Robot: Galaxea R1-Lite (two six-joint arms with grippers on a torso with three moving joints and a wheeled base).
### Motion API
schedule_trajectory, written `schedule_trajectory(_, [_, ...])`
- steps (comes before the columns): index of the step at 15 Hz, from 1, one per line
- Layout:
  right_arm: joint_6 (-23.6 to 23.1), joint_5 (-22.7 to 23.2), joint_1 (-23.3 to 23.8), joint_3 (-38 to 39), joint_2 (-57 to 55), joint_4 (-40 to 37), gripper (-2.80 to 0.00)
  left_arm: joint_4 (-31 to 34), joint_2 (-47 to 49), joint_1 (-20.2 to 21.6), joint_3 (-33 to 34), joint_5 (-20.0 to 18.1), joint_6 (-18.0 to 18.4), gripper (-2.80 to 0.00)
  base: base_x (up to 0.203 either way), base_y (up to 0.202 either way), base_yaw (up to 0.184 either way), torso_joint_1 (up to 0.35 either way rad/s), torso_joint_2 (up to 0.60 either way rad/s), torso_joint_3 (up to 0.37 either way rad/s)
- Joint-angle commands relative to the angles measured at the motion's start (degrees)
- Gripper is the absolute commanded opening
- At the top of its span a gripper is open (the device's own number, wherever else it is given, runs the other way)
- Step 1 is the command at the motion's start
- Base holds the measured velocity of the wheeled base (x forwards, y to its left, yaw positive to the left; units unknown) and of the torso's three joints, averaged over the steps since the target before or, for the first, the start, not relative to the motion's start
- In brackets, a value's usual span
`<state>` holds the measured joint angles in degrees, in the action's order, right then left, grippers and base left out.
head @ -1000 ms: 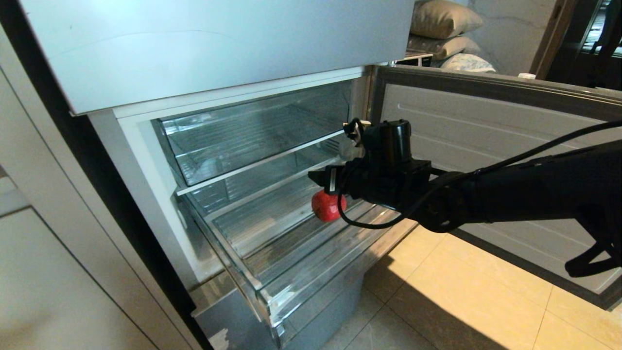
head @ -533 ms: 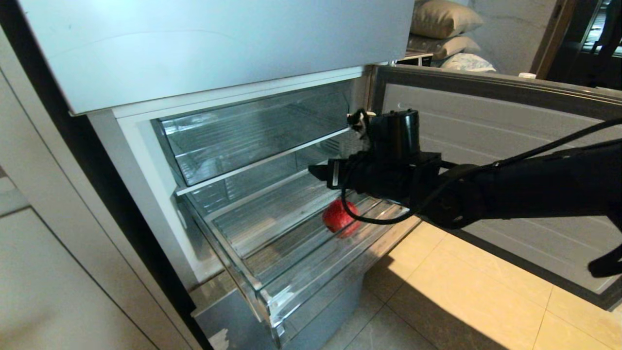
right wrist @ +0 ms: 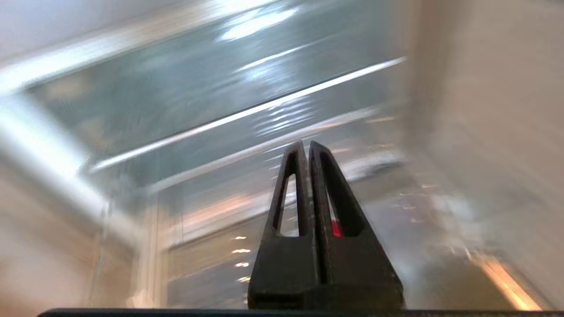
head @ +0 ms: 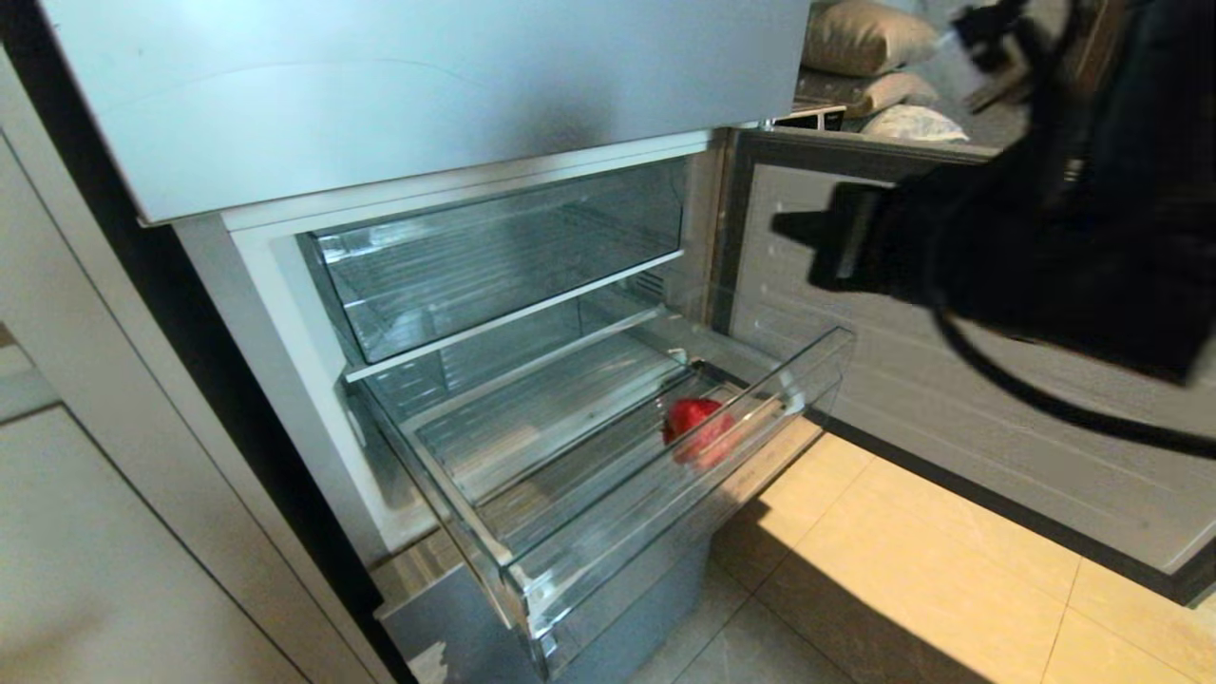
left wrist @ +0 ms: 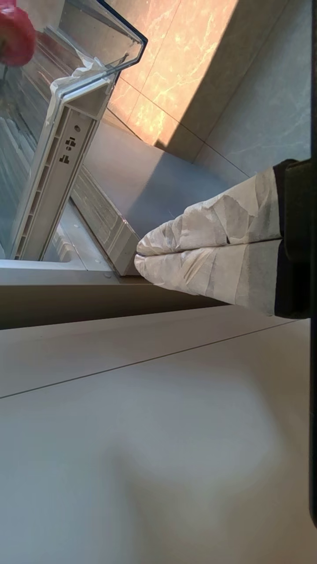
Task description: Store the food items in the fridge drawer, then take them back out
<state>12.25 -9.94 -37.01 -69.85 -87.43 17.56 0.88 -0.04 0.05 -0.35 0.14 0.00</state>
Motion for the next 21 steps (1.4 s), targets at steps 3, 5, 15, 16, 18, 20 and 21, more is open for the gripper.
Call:
schedule_trajectory(3, [-0.3, -0.6, 15.3, 13.7, 24.4, 0.2, -2.80, 0.0, 0.0, 0.0, 0.0, 0.0, 0.0, -2.80, 0.000, 0.000, 0.000, 0.000, 0.00, 0.000])
schedule_trajectory(5, [-0.8, -0.8, 18.5, 18.5, 33.8, 0.2, -2.80, 0.0, 0.0, 0.0, 0.0, 0.0, 0.0, -2.80, 0.000, 0.000, 0.000, 0.000, 0.00, 0.000])
schedule_trajectory(15, [-3.9, -5.6, 50.2, 17.8, 44.1, -4.5, -2.80, 0.0, 0.0, 0.0, 0.0, 0.0, 0.0, -2.80, 0.000, 0.000, 0.000, 0.000, 0.00, 0.000])
schedule_trajectory(16, [-2.6, -5.8, 55.8, 16.4, 42.6, -4.5, -2.80, 0.0, 0.0, 0.0, 0.0, 0.0, 0.0, -2.80, 0.000, 0.000, 0.000, 0.000, 0.00, 0.000])
schedule_trajectory(18, [0.4, -5.7, 66.7, 13.0, 38.6, -4.4, -2.80, 0.0, 0.0, 0.0, 0.0, 0.0, 0.0, -2.80, 0.000, 0.000, 0.000, 0.000, 0.00, 0.000])
schedule_trajectory(20, [2.4, -5.4, 74.3, 9.8, 32.5, -4.3, -2.80, 0.0, 0.0, 0.0, 0.0, 0.0, 0.0, -2.80, 0.000, 0.000, 0.000, 0.000, 0.00, 0.000])
schedule_trajectory(21, [2.7, -5.2, 75.8, 8.7, 29.2, -4.3, -2.80, 0.0, 0.0, 0.0, 0.0, 0.0, 0.0, -2.80, 0.000, 0.000, 0.000, 0.000, 0.00, 0.000])
